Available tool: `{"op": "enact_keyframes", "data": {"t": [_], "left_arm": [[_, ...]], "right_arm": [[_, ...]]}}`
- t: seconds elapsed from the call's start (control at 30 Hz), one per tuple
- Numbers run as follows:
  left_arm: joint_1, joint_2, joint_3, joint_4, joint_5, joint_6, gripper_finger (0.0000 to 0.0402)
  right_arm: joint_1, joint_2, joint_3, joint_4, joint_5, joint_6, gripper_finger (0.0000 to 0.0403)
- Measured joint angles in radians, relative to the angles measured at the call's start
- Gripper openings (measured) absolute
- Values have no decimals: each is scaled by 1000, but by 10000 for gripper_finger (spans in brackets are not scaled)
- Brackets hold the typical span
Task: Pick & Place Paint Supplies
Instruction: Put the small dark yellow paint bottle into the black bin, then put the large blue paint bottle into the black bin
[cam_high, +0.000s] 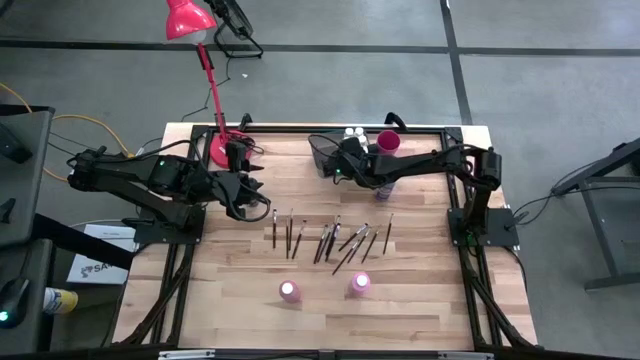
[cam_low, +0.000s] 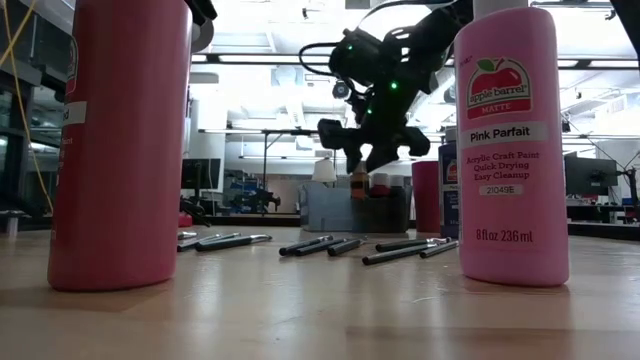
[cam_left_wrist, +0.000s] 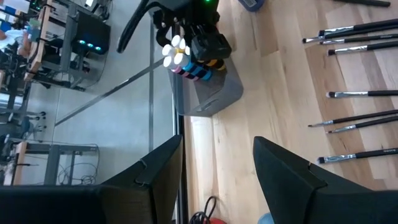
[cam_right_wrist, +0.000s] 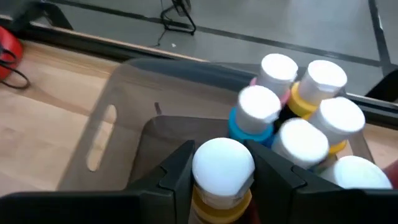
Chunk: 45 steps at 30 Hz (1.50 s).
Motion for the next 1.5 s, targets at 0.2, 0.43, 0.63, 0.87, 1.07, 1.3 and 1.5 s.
{"op": "enact_keyframes", "data": {"t": [0.2, 0.43, 0.63, 0.87, 1.07, 1.3, 1.5], "left_arm": [[0, 0, 0, 0, 0, 0, 190], [0, 0, 0, 0, 0, 0, 190], [0, 0, 0, 0, 0, 0, 190], [0, 0, 0, 0, 0, 0, 190], [0, 0, 0, 0, 0, 0, 190], [0, 0, 0, 1, 1, 0, 190], [0, 0, 0, 2, 3, 1, 190]], "right_arm": [[-7, 0, 0, -22, -34, 0, 116], [-18, 0, 0, -27, -52, -1, 138], [-28, 0, 0, -39, -84, -4, 119], [-27, 0, 0, -43, -87, -12, 145], [-27, -32, 1, -68, -140, -12, 176], [-27, -137, 0, -141, -195, -8, 192], [-31, -313, 0, -336, -318, 56, 190]]}}
